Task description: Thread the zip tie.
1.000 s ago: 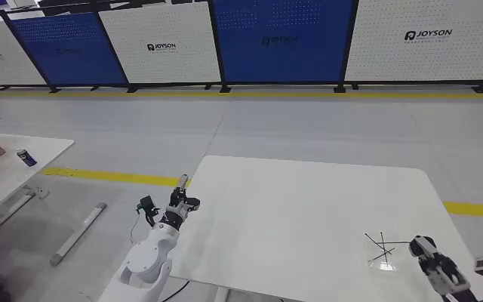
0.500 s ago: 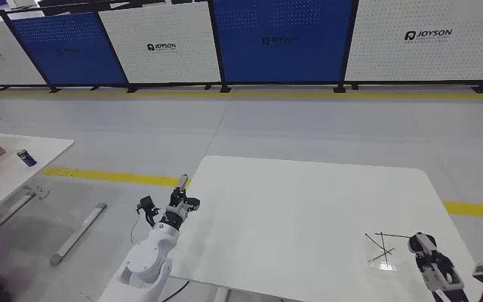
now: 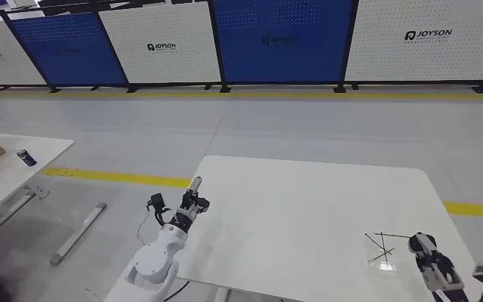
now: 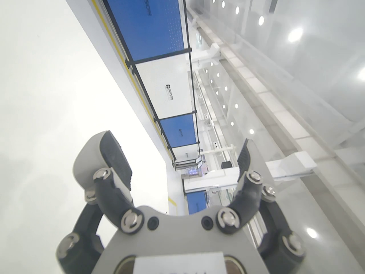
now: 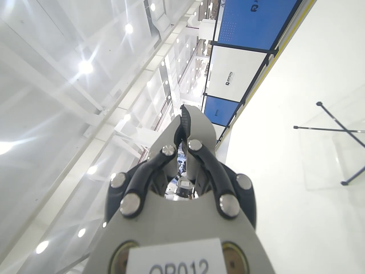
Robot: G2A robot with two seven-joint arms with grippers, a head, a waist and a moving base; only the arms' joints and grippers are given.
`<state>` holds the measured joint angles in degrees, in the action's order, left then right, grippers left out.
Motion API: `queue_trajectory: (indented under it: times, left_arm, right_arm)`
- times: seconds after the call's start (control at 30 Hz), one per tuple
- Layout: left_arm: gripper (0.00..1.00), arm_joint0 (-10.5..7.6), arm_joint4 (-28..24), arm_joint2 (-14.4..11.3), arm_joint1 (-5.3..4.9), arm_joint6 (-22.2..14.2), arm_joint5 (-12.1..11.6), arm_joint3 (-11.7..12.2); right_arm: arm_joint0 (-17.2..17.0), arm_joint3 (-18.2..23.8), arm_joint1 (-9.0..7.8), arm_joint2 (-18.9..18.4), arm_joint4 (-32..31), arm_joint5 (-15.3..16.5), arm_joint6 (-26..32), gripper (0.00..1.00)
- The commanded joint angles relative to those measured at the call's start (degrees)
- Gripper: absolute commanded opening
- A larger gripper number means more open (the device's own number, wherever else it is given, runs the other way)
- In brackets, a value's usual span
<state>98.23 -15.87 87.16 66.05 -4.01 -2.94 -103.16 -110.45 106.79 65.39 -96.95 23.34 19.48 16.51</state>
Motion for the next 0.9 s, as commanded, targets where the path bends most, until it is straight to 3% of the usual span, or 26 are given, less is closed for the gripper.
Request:
queue_trajectory:
  times: [0.0, 0.1, 0.17, 0.53, 0.63, 0.73, 0.87]
  left_arm:
    - [1.0, -0.29, 2.0, -2.0, 0.06, -1.9, -0.4, 0.1]
    - [1.0, -1.27, 4.5, -4.8, 0.2, -4.0, -0.8, 1.4]
    - [1.0, -2.11, 5.1, -5.8, 0.38, -3.2, -0.8, 2.3]
    - [1.0, -2.22, 5.1, -5.9, 0.41, -3.0, -0.8, 2.4]
    - [1.0, -2.6, 6.5, -6.6, 0.36, -4.9, -1.7, 2.6]
    - [1.0, -3.16, 9.5, -9.1, 0.4, -7.6, -3.1, 2.6]
    - [1.0, -5.69, 11.7, -13.5, 0.76, -10.3, -3.6, 4.1]
  right_arm:
    - [0.0, 0.0, 0.0, 0.0, 0.0, 0.0, 0.0, 0.0]
    - [0.0, 0.0, 0.0, 0.0, 0.0, 0.0, 0.0, 0.0]
    - [0.0, 0.0, 0.0, 0.0, 0.0, 0.0, 0.0, 0.0]
    - [0.0, 0.0, 0.0, 0.0, 0.0, 0.0, 0.0, 0.0]
    - [0.0, 0.0, 0.0, 0.0, 0.0, 0.0, 0.0, 0.0]
    - [0.0, 0.0, 0.0, 0.0, 0.0, 0.0, 0.0, 0.0]
    - [0.0, 0.0, 0.0, 0.0, 0.0, 0.0, 0.0, 0.0]
